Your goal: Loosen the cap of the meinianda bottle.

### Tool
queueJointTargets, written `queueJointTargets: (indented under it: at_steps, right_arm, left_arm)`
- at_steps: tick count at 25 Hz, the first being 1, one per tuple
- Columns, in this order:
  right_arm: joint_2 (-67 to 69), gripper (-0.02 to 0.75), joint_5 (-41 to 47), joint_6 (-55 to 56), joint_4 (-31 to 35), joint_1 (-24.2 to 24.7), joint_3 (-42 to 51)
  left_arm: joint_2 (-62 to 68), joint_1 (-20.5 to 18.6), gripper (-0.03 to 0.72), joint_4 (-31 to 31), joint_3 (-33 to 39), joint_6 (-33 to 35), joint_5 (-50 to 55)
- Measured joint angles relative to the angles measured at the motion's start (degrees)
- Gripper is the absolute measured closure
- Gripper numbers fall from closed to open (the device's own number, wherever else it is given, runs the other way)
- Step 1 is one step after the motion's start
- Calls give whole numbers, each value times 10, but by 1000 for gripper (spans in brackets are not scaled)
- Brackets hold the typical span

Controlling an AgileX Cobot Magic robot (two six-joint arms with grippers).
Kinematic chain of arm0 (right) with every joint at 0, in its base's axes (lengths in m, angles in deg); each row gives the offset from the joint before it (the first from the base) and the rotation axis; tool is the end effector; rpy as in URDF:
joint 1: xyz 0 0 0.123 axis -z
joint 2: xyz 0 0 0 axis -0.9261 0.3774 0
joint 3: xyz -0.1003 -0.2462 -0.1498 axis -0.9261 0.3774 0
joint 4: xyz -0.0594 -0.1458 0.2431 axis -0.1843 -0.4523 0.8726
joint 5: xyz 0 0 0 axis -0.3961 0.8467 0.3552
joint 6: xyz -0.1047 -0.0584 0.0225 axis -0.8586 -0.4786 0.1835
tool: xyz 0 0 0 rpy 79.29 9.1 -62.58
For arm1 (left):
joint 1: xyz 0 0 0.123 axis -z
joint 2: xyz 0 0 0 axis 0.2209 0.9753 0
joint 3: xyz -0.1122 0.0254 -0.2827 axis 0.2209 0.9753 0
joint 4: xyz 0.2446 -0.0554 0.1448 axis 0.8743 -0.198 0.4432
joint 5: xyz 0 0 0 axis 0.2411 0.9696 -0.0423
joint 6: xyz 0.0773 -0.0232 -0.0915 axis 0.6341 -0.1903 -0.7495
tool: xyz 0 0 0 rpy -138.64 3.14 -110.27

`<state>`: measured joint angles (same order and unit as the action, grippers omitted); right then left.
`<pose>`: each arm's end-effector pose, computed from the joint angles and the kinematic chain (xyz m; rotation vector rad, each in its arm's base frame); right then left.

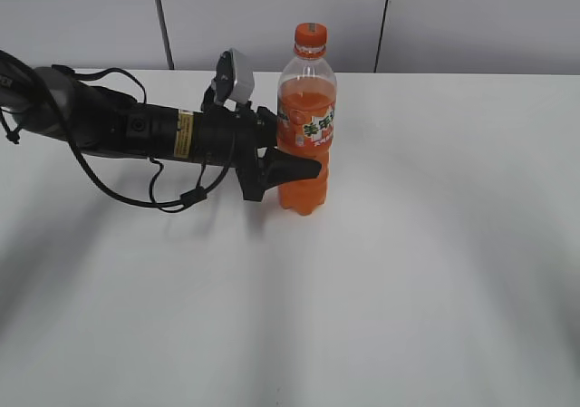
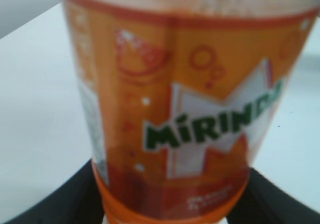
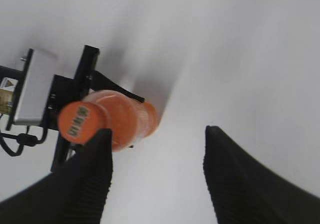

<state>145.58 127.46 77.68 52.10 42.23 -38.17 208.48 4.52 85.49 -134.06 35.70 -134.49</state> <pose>0.4266 0.2164 0.3714 -0.5762 2.5379 0.2883 0.4406 -0.2463 0.0767 1.2801 1.5431 -0.9697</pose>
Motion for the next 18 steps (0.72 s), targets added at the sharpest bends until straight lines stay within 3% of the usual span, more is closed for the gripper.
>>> queueJointTargets:
  at_steps: [6, 18]
  right_arm:
    - [54, 303, 0, 35, 0, -48, -49]
    - [94, 303, 0, 53, -4, -67, -56]
  left_arm:
    - [0, 0, 283, 0, 0, 0, 1]
    - [0, 0, 283, 0, 0, 0, 2]
